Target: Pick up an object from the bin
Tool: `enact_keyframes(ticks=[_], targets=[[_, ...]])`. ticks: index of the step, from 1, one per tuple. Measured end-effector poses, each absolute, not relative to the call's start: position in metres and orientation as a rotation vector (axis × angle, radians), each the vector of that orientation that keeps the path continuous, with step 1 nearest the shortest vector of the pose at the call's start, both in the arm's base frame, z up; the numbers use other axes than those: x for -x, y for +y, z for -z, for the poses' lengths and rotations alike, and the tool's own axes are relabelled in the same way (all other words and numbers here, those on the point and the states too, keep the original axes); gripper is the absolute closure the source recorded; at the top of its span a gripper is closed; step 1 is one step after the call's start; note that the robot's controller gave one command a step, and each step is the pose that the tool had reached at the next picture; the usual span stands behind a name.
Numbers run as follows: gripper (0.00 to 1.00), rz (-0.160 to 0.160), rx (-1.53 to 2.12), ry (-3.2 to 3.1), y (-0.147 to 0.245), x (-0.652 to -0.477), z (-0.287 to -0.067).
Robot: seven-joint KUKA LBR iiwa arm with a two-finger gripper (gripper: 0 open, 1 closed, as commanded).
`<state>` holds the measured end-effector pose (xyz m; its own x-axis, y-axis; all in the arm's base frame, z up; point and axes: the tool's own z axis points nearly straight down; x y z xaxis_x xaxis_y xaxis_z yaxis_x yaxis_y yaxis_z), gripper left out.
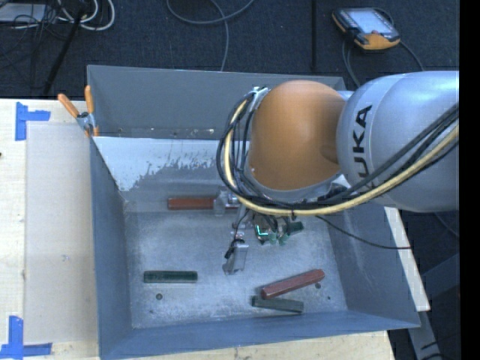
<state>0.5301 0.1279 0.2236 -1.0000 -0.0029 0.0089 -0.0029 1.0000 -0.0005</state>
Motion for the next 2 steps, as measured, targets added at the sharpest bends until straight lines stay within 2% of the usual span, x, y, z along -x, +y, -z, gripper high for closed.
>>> enact_keyframes(ticks=[1,2], targets=[[0.00,0.001,0.002,-3.140,0.127,-0.532,-0.228],[0.00,0.003,-0.032,-3.146,0.151,-0.539,-0.168]])
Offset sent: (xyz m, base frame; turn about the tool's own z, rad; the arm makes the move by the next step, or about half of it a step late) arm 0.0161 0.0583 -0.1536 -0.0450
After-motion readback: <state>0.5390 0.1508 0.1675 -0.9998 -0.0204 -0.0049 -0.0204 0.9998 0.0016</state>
